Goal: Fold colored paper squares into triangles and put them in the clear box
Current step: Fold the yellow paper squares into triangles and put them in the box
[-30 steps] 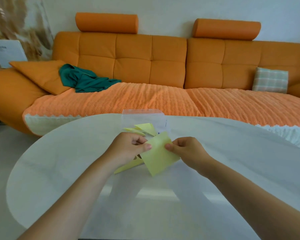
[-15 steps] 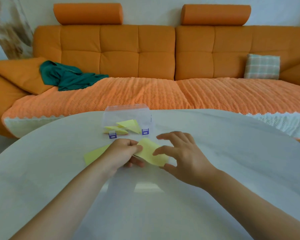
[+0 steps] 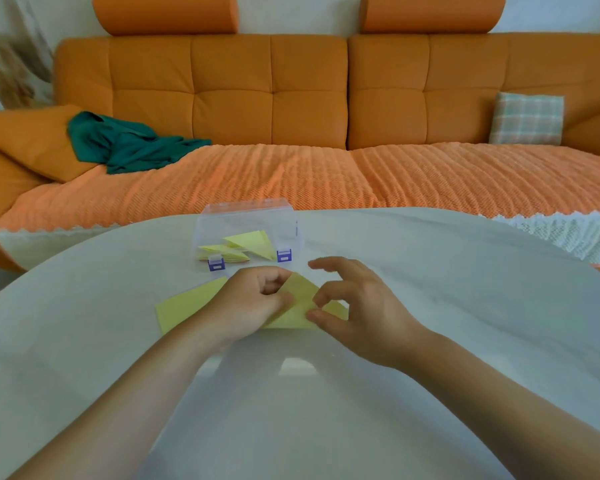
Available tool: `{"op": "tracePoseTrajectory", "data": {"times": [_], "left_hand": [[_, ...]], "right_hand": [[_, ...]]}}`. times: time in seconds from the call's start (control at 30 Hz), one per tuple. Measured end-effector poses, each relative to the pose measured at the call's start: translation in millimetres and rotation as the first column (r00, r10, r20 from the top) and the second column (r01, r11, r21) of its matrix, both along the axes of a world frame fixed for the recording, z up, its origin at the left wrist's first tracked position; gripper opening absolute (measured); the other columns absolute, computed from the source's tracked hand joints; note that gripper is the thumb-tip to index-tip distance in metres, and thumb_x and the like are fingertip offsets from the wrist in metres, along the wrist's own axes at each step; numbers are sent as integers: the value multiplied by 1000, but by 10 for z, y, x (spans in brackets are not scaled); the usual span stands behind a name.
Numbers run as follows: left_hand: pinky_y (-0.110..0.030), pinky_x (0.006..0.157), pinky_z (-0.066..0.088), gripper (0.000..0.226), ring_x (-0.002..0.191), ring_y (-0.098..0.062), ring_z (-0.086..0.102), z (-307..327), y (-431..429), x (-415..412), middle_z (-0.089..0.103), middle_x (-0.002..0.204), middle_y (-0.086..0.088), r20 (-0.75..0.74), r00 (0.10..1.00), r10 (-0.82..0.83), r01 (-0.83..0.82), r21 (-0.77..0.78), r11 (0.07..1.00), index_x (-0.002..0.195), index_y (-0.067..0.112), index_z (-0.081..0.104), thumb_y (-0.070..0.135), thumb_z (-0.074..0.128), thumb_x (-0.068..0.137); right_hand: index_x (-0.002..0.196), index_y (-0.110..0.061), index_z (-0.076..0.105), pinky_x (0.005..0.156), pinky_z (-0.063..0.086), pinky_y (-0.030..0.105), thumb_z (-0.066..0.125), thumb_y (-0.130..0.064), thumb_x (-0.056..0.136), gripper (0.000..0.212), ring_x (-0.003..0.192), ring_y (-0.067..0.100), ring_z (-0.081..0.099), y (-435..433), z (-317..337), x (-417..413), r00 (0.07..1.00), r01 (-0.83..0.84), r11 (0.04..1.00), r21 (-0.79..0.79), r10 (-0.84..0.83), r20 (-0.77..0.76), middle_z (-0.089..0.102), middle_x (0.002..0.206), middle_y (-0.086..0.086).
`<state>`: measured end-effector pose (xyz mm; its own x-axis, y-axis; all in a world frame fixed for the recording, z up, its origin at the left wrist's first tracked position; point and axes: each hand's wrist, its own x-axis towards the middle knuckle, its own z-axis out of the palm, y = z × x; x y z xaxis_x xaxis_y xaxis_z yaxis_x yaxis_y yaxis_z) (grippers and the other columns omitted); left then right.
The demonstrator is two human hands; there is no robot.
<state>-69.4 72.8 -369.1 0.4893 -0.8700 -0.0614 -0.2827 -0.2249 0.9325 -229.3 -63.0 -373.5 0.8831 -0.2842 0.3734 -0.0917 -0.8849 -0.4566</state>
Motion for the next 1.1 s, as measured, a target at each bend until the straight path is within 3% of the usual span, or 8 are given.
{"op": "tracePoseTrajectory", "data": {"times": [0.1,0.2,0.4,0.5,0.6,0.77,0.9,1.1], "left_hand": [[-27,90,48,20,92,-3,68,20,-7,-34,76,99,13,12,1000,-16,16,3,1000,98,37,76,30,57,99],[-31,94,46,27,94,-4,66,35,-3,-52,75,99,13,-16,999,-29,28,-10,1000,99,36,75,53,58,87],[-24,82,50,10,87,-6,70,-17,-17,-70,76,94,9,87,995,-49,52,-36,998,97,30,75,23,71,92],[-24,85,52,12,89,-8,72,-18,-16,-66,77,94,9,68,996,-52,54,-29,998,99,29,74,20,70,91],[-24,84,52,13,90,-11,73,-39,-31,-87,78,93,9,69,997,-37,40,-35,999,100,28,74,19,68,93],[-22,85,51,16,92,-9,72,-48,-54,-121,78,95,11,56,998,-10,13,-65,998,104,27,72,18,61,98],[-27,78,48,16,79,-9,68,-56,-71,-131,77,88,8,98,995,20,-14,-65,998,103,33,67,20,61,98],[-5,70,42,24,75,5,62,-118,-73,-176,70,86,24,283,943,175,-142,-134,981,104,44,70,25,71,89]], "right_hand": [[81,-34,67,91,49,27,71,-41,88,11,104,-2,60,-19,10,19,996,81,979,189,-85,14,65,114,-22],[74,-36,67,69,51,25,74,-47,82,15,77,1,62,-25,-6,48,985,168,940,296,-169,-22,66,80,-25],[83,-38,66,54,44,17,81,-40,77,17,60,3,56,-29,-29,67,977,170,880,444,-208,38,67,75,-20],[94,-39,68,54,43,16,83,-34,78,22,60,1,58,-47,-20,81,976,172,799,577,-216,7,70,73,-12],[80,-33,76,49,42,16,82,-35,80,6,54,2,56,-66,-9,94,970,208,757,620,-243,-29,72,70,-11],[78,-29,78,50,42,15,78,-38,83,11,57,2,57,-64,39,85,976,196,732,652,-212,-56,73,71,-10],[75,-29,78,48,40,15,80,-29,83,9,54,4,55,-87,52,78,974,203,718,666,-215,-65,72,68,-8],[76,-29,79,51,45,18,81,-28,82,7,57,6,58,-104,31,80,971,210,695,688,-231,-63,74,71,-6]]}}
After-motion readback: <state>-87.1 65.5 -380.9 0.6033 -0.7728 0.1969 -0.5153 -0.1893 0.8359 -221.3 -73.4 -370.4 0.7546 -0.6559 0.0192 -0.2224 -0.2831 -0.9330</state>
